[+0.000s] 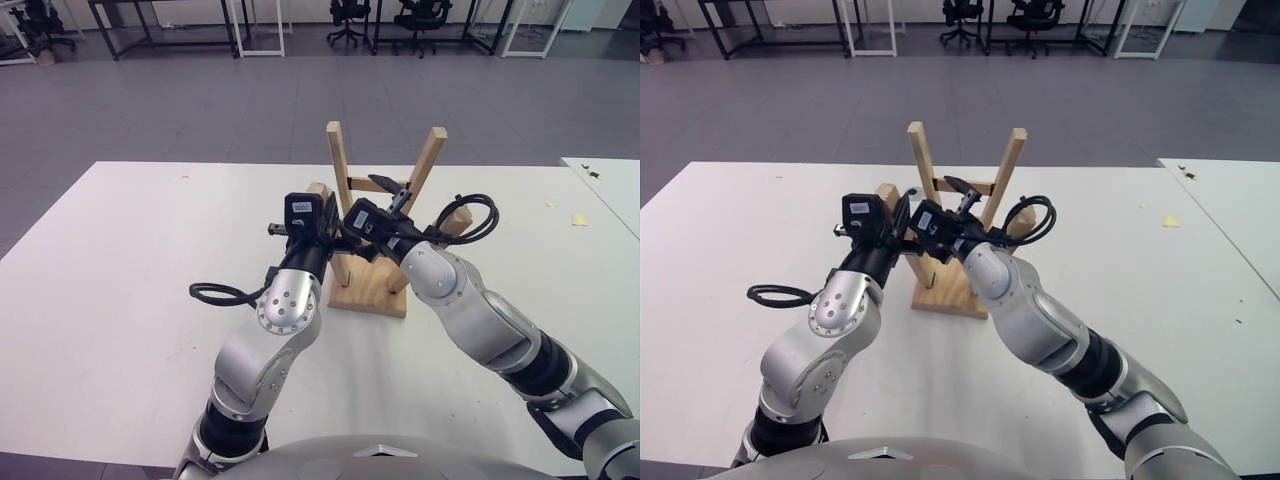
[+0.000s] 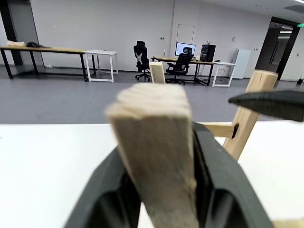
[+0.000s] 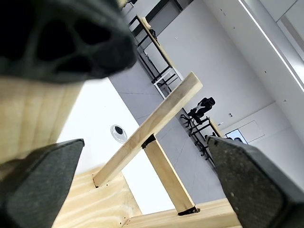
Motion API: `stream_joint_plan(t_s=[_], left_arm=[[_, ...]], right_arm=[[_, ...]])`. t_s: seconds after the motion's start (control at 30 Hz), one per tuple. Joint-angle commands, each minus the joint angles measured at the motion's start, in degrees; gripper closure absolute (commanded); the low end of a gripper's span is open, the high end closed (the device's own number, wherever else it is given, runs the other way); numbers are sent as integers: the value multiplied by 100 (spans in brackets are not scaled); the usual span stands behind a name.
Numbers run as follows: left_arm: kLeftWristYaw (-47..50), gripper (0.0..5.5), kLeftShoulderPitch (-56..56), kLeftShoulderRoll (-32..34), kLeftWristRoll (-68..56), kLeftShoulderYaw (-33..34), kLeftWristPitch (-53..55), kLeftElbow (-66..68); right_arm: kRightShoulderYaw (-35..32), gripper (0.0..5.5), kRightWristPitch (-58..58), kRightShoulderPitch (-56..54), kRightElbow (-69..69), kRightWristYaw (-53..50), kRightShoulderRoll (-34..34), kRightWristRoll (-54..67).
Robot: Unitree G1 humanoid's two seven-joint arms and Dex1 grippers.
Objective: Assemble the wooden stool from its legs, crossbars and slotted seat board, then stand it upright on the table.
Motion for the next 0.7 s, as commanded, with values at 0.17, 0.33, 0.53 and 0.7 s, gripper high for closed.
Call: stream_joint_plan(t_s=[0.17,0.33,0.53,0.7], left_arm=[[-1395,270,-400,-64,-953,1315,-611,-912],[-1858,180,-2115,378,-2114,3089,-586,-378],[-2681,180,-2602,1147,-2826,3358,92,670],[-2729,180,-1428,772,-2793,2598,298,891]], right_arm=[[-832,67,352,-502,-69,392,124,-307],[-1848,67,44,-1308,-186,731,315,-32],[-5178,67,702,-1814,95,1731,474,2154],[-5970,67,1827,387,-278,2360,909,3584]])
